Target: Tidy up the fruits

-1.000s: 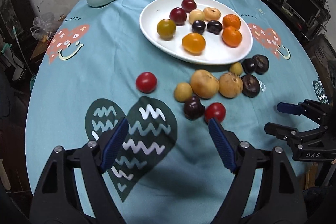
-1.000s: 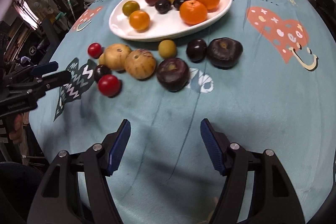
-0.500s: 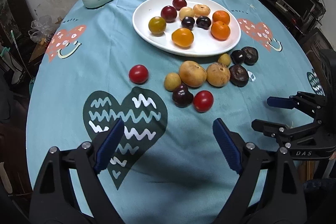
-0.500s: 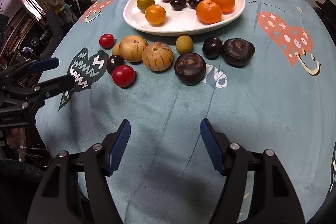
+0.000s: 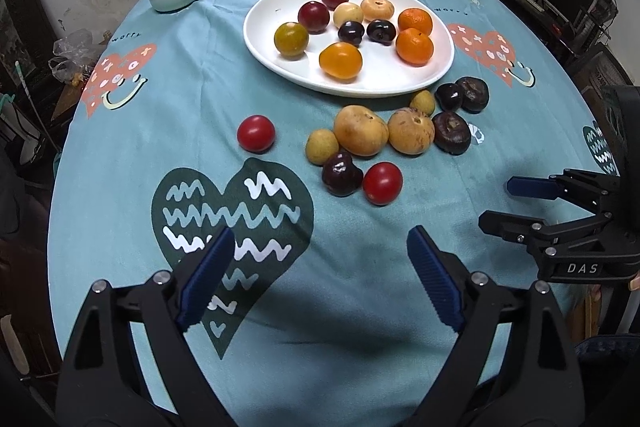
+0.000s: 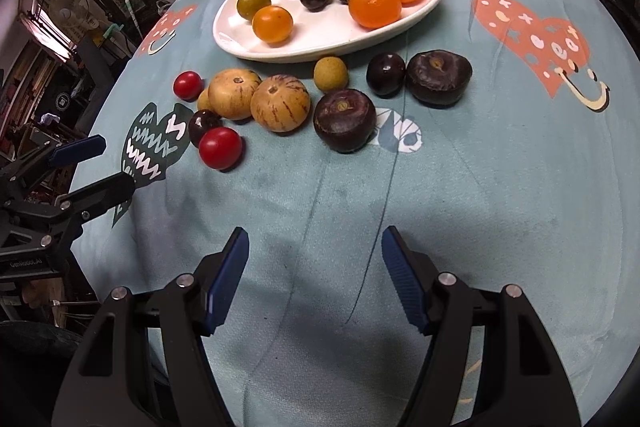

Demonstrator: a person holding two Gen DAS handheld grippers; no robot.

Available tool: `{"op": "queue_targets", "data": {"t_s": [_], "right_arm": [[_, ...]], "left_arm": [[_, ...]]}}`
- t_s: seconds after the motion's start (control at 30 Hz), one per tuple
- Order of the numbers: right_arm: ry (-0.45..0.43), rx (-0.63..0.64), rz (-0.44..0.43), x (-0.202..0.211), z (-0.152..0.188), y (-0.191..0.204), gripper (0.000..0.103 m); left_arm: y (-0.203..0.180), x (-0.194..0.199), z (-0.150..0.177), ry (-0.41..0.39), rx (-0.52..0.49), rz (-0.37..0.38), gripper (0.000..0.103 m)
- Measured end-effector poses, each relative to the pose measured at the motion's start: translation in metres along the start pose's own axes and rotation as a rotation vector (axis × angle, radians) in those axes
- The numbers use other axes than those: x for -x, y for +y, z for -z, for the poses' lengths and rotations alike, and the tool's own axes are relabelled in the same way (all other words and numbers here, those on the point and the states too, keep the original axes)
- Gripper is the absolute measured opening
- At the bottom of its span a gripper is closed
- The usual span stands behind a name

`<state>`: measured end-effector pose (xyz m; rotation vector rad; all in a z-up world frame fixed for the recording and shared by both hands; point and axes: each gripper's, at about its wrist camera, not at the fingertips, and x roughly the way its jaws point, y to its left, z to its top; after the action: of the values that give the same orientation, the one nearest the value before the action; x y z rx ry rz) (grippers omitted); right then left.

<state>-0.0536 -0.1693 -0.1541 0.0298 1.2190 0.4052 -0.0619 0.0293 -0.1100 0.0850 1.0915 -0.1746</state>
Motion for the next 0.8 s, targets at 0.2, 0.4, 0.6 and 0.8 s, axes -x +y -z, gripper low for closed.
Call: {"op": "queue_targets", "data": {"t_s": [0.2,0.4,0.6,0.8], "right_arm": [[-0.004,-0.008,-0.031,0.001,-0.002,-0.001,0.069],[-0.034,-0.078,-0.062,0.008,-0.008,-0.012,0.069],[-0.044,-0.241,-0.156,0.014,-0.01,-0.036,0.069],[-0.104,-0.315,-0.268,0.036,-0.016,-0.05,0.069]], "left_arm": [[0.003,-0.002,-0.001,0.01,0.01,-0.006,0.09],[0.005,-0.003,-0.003,0.012,0.012,-0.01,0.09],[0.006,-0.003,-0.004,0.019,0.013,-0.01,0.09],[0.005,-0.004,-0.005,0.017,0.008,-0.01,0.09]]}}
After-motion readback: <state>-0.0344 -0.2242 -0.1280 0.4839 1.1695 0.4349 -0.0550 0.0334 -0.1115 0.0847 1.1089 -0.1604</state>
